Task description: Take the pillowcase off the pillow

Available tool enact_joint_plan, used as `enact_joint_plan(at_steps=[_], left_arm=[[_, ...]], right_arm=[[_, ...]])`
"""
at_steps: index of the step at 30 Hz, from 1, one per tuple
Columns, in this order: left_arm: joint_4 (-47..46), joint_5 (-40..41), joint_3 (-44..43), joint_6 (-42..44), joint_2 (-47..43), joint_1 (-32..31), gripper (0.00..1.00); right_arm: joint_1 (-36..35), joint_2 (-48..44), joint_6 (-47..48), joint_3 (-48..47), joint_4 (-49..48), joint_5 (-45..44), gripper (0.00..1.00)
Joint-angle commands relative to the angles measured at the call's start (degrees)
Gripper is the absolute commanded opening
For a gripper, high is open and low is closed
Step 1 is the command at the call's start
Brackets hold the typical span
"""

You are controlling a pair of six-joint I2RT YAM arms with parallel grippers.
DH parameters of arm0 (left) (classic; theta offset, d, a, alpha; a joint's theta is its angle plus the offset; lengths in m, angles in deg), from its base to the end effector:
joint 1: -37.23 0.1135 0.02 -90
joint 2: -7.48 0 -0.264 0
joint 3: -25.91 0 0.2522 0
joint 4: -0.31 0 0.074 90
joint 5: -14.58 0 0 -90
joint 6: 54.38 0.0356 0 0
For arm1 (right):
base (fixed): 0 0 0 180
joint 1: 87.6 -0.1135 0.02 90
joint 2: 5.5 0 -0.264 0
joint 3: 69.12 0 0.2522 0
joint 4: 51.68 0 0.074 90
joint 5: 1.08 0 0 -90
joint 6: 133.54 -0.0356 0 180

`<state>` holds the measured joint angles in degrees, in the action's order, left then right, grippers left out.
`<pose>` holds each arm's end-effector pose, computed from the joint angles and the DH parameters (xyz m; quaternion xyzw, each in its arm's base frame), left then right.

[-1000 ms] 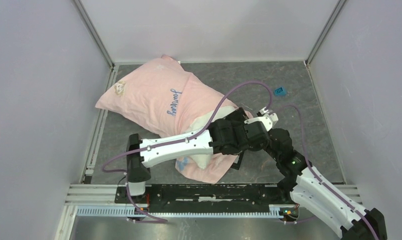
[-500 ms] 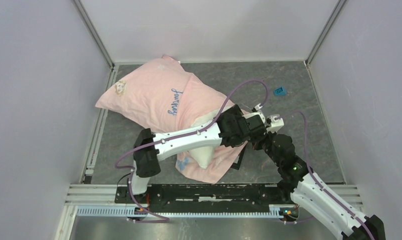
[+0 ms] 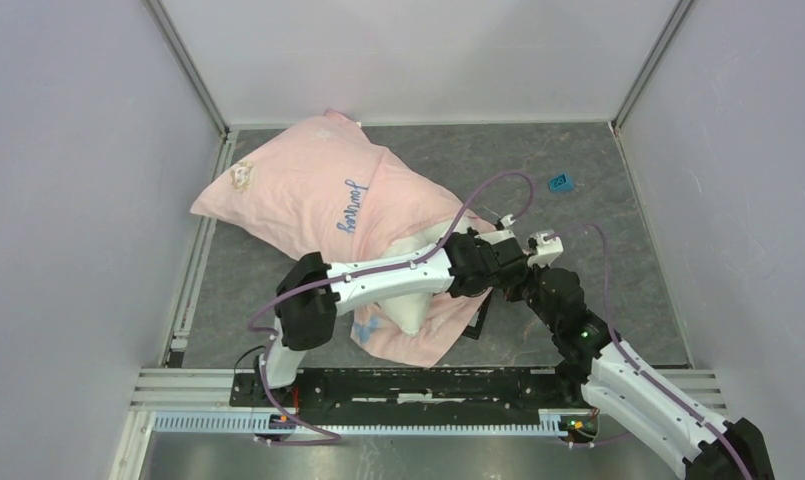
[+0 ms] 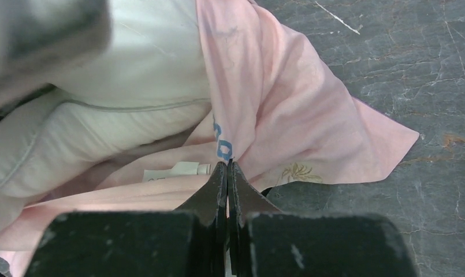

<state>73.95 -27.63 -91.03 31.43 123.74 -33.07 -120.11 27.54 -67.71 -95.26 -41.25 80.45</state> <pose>0.1656 -0.3843 0.2596 0.4429 0.7906 0.2369 0.3503 0.1321 0.0780 0.1946 -0.0148 0.8044 0.2281 0.5483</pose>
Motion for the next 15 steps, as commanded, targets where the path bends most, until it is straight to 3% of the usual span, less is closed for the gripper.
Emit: enact_joint_plan(at_steps=[1, 6, 15], left_arm=[[0.12, 0.9, 2.81, -2.05, -5.35, 1.48, 0.02], [0.22, -2.53, 3.22, -2.6, -12.0, 1.78, 0.02], [4.98, -6.74, 6.97, -5.46, -25.71, 1.82, 0.02]], right_arm=[[0.26, 2.46, 2.45, -1.22, -1.6, -1.6, 0.0], [0.26, 6.56, 4.12, -5.14, -1.93, -1.34, 0.0], [1.67, 14.78, 4.96, -15.07, 0.32, -10.44, 0.0]])
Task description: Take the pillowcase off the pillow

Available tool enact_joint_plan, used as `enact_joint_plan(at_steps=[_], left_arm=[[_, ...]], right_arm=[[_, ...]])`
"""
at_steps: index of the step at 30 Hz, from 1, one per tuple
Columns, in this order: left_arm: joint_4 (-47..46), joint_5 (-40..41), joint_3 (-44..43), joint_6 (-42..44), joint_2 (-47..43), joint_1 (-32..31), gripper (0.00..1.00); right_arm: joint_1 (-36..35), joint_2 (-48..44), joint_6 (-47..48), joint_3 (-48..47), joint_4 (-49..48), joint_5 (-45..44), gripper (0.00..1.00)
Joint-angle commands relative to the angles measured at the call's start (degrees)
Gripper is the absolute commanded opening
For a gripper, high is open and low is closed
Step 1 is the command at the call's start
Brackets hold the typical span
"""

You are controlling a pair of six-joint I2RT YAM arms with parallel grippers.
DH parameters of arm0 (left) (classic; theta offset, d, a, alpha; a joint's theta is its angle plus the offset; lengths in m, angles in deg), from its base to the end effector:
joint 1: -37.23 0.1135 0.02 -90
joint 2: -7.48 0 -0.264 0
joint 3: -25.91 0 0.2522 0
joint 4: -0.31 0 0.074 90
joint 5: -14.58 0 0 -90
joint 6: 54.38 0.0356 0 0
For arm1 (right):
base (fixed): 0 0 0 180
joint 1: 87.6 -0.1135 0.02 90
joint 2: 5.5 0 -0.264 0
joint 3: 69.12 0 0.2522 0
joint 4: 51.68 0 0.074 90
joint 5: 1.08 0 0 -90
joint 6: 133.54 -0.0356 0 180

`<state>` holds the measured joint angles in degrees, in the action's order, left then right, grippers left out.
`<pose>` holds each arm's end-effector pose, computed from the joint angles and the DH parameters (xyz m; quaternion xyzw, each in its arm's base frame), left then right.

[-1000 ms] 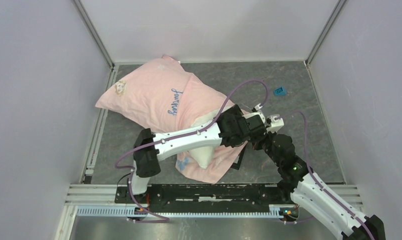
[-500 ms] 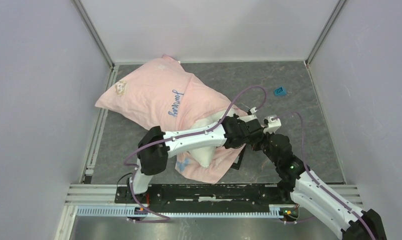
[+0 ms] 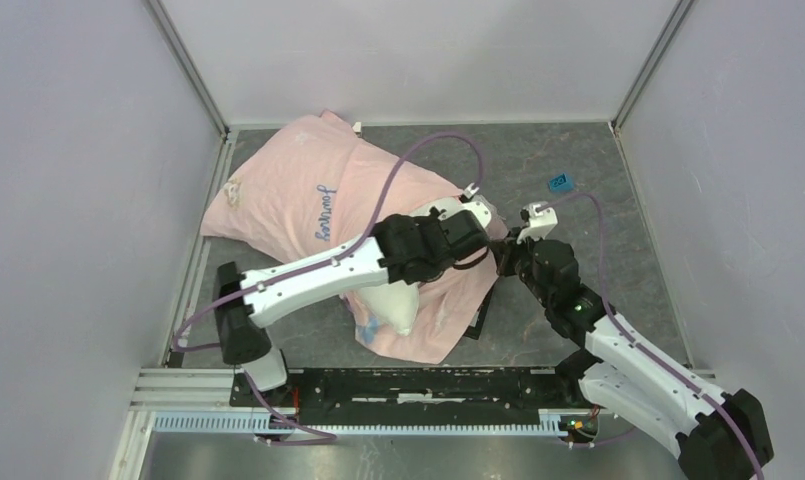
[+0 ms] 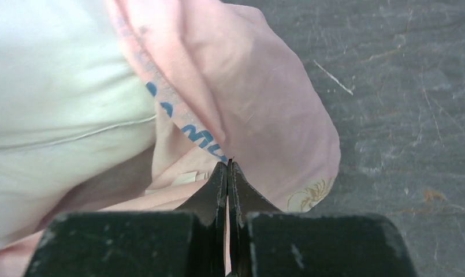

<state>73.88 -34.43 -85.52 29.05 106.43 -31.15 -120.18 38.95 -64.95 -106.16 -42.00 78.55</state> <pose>0.1529 -0.3224 0.3405 0.3909 0.8232 0.1268 0.3918 0.1600 0.0947 0.2338 -0.0245 0.8025 0.2038 0.5603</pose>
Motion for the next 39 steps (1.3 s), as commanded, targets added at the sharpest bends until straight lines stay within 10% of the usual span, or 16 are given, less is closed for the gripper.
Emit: enact_joint_plan(at_steps=[1, 21, 27, 39], left_arm=[[4.97, 0.13, 1.99, -3.25, -9.8, -0.04, 0.02], [9.71, -14.27, 10.55, -2.49, -28.5, 3.25, 0.02], [3.24, -16.91, 11.16, -3.98, -32.04, 4.22, 0.02], [-1.87, -29.9, -7.66, -9.25, -26.73, 8.22, 0.02]], right_arm=[[2.38, 4.96, 2.07, -5.2, 0.99, -8.46, 0.0], [15.76, 22.35, 5.51, -22.64, -5.79, 5.03, 0.0], [14.87, 25.91, 5.99, -21.64, -15.66, 30.72, 0.0], [2.37, 35.41, 1.94, -14.87, -22.82, 27.03, 0.07]])
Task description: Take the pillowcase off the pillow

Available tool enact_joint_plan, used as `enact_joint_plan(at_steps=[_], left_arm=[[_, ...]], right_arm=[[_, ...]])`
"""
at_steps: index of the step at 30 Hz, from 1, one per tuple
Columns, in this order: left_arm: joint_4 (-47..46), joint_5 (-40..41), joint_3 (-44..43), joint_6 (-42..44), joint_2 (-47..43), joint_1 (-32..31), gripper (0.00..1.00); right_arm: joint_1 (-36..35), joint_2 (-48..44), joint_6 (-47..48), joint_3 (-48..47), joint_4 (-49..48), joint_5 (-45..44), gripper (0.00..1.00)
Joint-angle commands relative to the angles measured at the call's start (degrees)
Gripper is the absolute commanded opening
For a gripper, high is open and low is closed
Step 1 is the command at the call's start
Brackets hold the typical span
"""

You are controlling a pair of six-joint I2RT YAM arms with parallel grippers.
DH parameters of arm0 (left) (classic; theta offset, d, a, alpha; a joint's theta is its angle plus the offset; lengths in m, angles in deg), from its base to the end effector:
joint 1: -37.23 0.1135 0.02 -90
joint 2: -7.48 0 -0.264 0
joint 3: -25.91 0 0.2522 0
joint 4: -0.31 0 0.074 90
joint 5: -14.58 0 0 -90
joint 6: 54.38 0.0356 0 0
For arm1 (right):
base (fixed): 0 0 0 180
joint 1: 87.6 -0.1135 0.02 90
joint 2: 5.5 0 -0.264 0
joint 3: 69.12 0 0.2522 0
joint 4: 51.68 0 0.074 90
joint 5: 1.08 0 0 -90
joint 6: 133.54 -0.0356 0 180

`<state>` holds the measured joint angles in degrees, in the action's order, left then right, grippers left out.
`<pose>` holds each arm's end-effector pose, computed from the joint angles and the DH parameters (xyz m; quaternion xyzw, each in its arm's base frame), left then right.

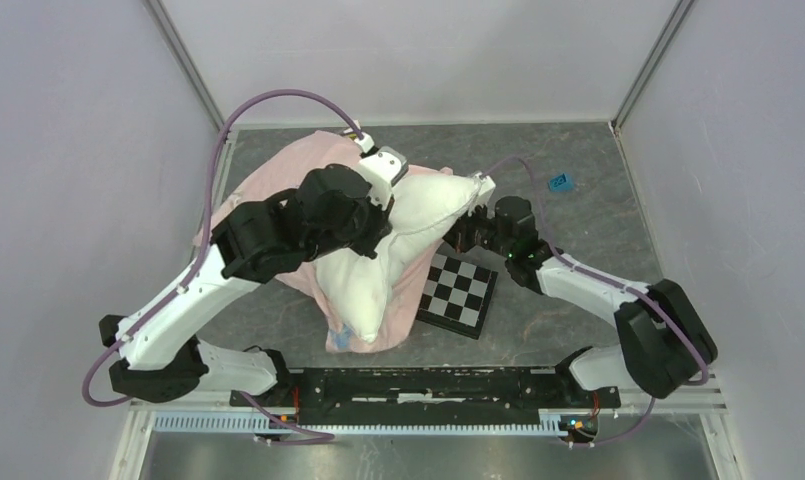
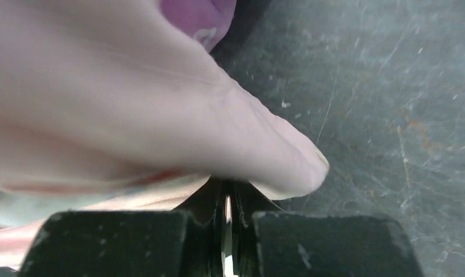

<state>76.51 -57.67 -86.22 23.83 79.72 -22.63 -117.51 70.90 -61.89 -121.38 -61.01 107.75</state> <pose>0.1198 -0.1847 0.4628 0.2954 0.8335 -0.1495 0.4423 0.2475 0.1557 0.2394 -0.1780 0.7676 0.3643 0.4963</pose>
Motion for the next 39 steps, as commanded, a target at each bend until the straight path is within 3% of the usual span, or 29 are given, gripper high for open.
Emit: enact_joint_plan(at_steps=[1, 3, 7, 11, 12, 16, 20, 22, 26, 29, 34, 39], left_arm=[[-4.63, -5.94, -7.26, -4.64, 0.1, -0.14, 0.02], [-5.01, -3.21, -6.24, -5.83, 0.18, 0.48, 0.02], [-10.92, -2.38, 1.74, -9.35, -0.87, 3.65, 0.02], [-17.55, -5.87, 7.48, -11.69, -1.26, 5.94, 0.02], [-18.34, -6.79, 7.73, -12.01, -0.86, 6.25, 0.02], [-20.69, -10.12, 8.87, -12.94, 0.4, 6.42, 0.02], [-23.77, -13.47, 10.52, -13.41, 1.71, 6.52, 0.03], [-24.63, -15.79, 10.73, -13.52, 2.99, 6.62, 0.14], [-23.73, -17.5, 10.76, -13.42, 5.54, 7.3, 0.49], [-20.92, -20.86, 10.71, -13.41, 7.12, 9.34, 0.65], [-19.6, -18.29, 13.1, -12.18, 3.19, 10.88, 0.8], [-13.51, -8.91, 11.77, -8.53, 0.6, 15.12, 0.84]], right_arm=[[-0.32, 3.37, -1.37, 1.13, -4.1, -2.01, 0.13], [-0.32, 1.13, -0.98, 2.76, -3.88, -2.34, 0.29], [-0.31, -8.2, 2.57, 3.44, 4.56, -6.93, 0.7], [-0.24, -20.77, 4.95, 5.79, 13.09, -12.4, 0.96], [-0.24, -24.31, 4.71, 6.78, 15.02, -14.28, 0.98], [-0.24, -35.74, 0.73, 9.54, 20.62, -18.21, 0.98], [-0.23, -41.49, -11.77, 13.92, 17.16, -11.88, 0.98], [-0.22, -42.28, -19.14, 16.45, 13.5, -9.33, 0.98], [-0.22, -42.04, -27.59, 20.32, 8.36, -6.18, 0.98], [-0.24, -41.76, -33.45, 24.35, 2.17, -4.06, 0.98], [-0.31, -39.95, -41.09, 28.69, -4.17, -1.86, 0.98], [-0.32, -43.38, -43.88, 30.47, -4.13, -0.4, 0.98]])
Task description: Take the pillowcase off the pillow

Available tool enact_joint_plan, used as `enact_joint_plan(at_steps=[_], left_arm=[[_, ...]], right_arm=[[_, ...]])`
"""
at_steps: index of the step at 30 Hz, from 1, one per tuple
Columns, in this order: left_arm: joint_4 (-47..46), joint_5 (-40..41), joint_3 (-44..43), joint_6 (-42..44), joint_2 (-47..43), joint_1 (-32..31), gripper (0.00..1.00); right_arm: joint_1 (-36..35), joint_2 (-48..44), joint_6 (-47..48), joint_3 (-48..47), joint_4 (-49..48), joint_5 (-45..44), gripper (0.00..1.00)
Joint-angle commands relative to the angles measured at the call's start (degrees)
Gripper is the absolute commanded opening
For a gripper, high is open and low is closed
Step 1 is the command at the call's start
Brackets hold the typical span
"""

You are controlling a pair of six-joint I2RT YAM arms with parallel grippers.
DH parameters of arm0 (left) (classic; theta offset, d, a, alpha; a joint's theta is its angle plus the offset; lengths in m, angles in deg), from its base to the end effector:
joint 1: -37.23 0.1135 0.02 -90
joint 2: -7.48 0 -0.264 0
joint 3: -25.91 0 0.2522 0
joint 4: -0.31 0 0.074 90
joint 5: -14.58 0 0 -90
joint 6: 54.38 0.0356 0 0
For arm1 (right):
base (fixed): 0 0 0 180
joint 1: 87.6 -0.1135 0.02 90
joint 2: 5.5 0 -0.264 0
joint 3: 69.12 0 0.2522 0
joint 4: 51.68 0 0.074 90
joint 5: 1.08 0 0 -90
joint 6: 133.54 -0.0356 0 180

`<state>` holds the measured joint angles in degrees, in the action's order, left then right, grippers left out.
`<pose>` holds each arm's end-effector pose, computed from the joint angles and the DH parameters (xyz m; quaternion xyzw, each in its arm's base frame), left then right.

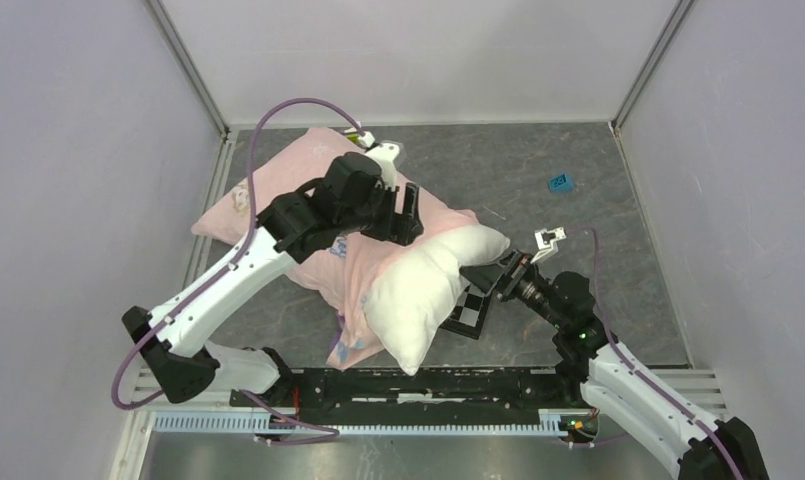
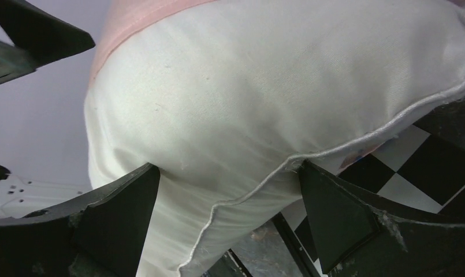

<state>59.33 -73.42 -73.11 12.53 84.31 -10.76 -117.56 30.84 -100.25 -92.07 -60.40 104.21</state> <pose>0.1890 -0.2080 0.4001 0.1851 0.8748 -0.2474 0.3732 0.1345 0.0884 0.2027 0.0809 0.7299 0.5321 0.4214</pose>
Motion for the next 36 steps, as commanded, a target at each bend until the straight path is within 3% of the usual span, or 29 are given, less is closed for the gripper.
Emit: enact_joint_plan(at_steps=[1, 9, 13, 20, 27, 32, 34, 35, 36], left_arm=[[4.55, 7.41, -1.45, 3.3, -4.44, 4.72, 0.84], [5.98, 7.94, -0.65, 6.97, -6.8, 15.76, 0.86], [5.93, 8.07, -0.95, 8.06, -6.25, 19.04, 0.86], [5.63, 7.41, -1.51, 8.72, -3.98, 22.89, 0.86], [5.86, 9.38, -1.78, 8.18, -3.28, 25.97, 0.87], [4.77, 13.01, -1.63, 7.04, -3.35, 30.17, 0.94], [4.33, 13.38, -1.59, 6.69, -2.76, 32.67, 0.94], [4.11, 13.26, -1.63, 6.3, -2.4, 33.74, 0.94], [3.73, 12.93, -1.51, 5.99, -2.02, 35.06, 0.94]], right_arm=[[-0.26, -5.39, -4.93, 1.2, -2.99, 2.39, 0.98], [-0.21, -21.88, -0.77, 1.4, 19.05, -5.62, 0.98], [-0.28, -24.91, -3.76, 3.61, 17.47, -2.42, 0.98], [-2.21, -15.22, -4.8, 0.44, 12.6, -0.35, 0.98], [-12.14, -2.42, -6.07, -0.58, -3.04, -1.76, 0.98], [-17.56, 4.96, -3.25, -4.38, -5.66, -5.76, 0.98], [-17.59, 5.76, -2.72, -4.33, -7.3, -6.64, 0.83], [-17.51, 5.33, -2.18, -4.27, -7.17, -8.35, 0.67], [-17.36, 4.45, -1.22, -4.5, -5.75, -10.14, 0.44]])
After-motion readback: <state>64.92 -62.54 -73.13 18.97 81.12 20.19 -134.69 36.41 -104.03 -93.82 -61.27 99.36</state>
